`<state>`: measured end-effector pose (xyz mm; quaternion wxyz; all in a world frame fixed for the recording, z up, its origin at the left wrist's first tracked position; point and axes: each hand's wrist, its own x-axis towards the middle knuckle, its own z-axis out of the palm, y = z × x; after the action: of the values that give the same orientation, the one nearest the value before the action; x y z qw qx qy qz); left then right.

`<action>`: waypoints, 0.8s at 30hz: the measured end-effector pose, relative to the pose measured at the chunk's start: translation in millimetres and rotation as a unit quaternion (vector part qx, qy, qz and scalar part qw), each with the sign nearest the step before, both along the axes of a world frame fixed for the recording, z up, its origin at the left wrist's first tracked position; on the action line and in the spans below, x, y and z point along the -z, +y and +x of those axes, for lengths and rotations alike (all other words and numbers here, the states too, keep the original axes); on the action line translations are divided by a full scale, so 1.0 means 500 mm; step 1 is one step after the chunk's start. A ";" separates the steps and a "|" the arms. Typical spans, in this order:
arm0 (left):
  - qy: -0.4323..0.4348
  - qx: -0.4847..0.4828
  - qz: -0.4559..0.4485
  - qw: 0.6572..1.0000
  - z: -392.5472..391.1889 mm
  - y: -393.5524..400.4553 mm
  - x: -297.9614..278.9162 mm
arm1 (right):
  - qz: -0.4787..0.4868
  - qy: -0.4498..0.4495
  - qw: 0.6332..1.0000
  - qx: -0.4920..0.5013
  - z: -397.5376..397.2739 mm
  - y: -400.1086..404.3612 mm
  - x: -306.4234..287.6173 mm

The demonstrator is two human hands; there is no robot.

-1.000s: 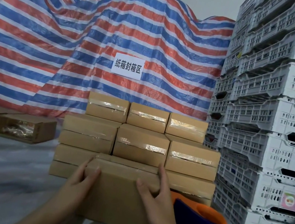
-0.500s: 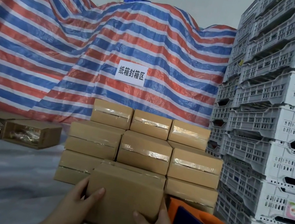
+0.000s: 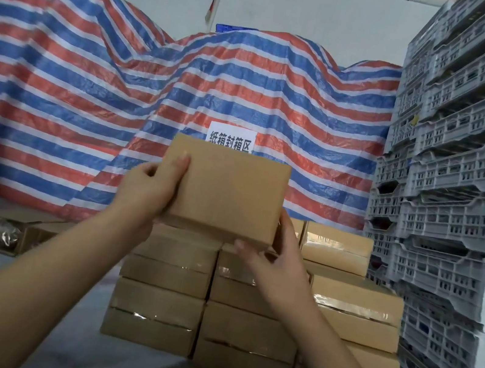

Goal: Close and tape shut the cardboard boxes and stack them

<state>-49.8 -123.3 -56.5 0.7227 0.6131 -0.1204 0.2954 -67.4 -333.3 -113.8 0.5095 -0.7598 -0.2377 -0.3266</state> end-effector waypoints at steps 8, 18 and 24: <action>-0.007 0.028 0.063 0.998 0.151 0.060 -0.062 | -0.055 0.012 0.992 0.116 0.141 0.041 -0.100; 0.038 0.005 0.116 0.993 0.294 0.088 -0.013 | -0.185 0.084 0.957 0.209 0.312 0.074 -0.119; 0.062 -0.058 0.133 0.988 0.356 0.085 0.043 | -0.222 0.086 0.939 0.249 0.346 0.089 -0.079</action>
<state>128.0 -80.7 -78.2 0.6227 0.7267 -0.0775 0.2795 105.3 -288.8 -74.5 0.2491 -0.9137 -0.0625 -0.3151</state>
